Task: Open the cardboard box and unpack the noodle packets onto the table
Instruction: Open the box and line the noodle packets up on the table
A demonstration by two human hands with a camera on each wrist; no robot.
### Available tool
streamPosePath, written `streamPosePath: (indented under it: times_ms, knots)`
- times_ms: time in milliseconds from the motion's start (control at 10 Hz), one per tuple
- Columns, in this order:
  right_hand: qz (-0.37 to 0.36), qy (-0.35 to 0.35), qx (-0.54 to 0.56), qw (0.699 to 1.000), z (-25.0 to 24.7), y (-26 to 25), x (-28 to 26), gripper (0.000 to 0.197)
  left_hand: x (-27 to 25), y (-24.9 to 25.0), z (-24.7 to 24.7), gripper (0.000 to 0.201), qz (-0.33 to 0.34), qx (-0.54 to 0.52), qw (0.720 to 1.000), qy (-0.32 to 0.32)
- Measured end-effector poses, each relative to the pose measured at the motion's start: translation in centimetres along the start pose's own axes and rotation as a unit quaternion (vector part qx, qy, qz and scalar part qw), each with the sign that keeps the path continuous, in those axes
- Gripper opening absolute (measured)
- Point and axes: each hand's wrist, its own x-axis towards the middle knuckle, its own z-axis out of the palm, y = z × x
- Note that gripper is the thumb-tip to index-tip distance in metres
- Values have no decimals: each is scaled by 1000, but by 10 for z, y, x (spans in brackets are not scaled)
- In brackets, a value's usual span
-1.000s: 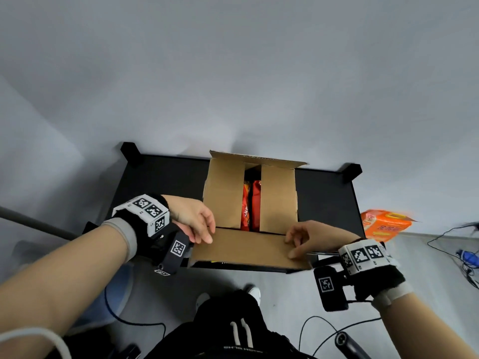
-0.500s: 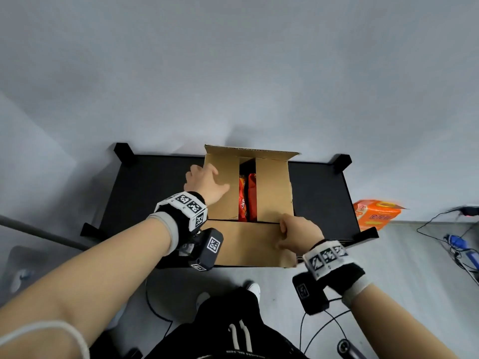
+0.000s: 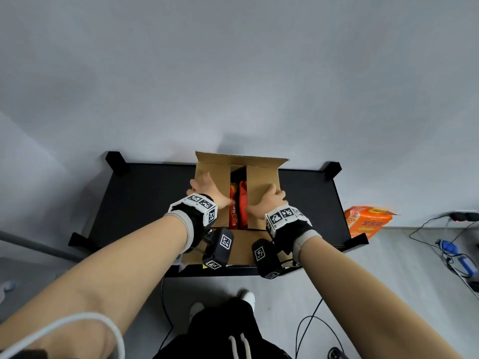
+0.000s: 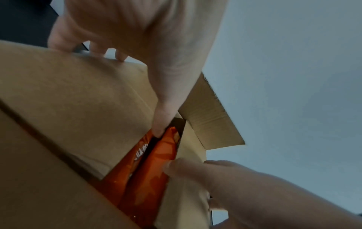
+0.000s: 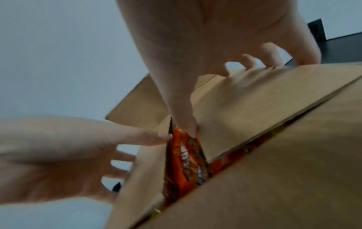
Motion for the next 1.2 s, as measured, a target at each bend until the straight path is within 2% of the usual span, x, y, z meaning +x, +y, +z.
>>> streamPosePath:
  times_ms: [100,200,300,400,500,600,700,800,900,1000,1100,1200]
  knots:
    - [-9,-34,26,999,-9,0,8,98,0,-2,3,121,-4,5,1000,0]
    - [-41,-125,76,988,-41,8,15,76,0,-1,2,112,-8,-16,1000,-15]
    - [-49,-184,156,969,-75,24,26,15,-2,8,-16,97,-17,-86,995,-41]
    - [-36,-162,184,969,-93,50,52,22,-1,12,-45,47,3,-204,978,-44]
    - [-45,-148,178,972,-104,76,73,9,15,-5,-74,35,-15,-255,965,-68]
    - [-8,-136,159,978,-105,94,76,12,43,-39,-92,49,-53,-259,964,-29]
    - [29,-15,23,999,-98,98,70,37,63,-68,-92,45,-88,-216,972,13]
    - [-4,13,-34,999,-86,93,64,36,46,-71,-87,51,-98,-80,986,107]
    - [-20,-33,-15,999,-69,82,68,24,41,-59,-78,48,-63,8,991,121]
    - [5,-105,45,993,-60,67,72,54,42,-43,-64,42,-5,75,996,47]
    - [14,-153,65,986,-54,55,71,60,41,-29,-55,28,22,55,998,-35]
    - [6,-187,89,978,-47,54,74,43,44,-24,-51,27,3,51,996,-78]
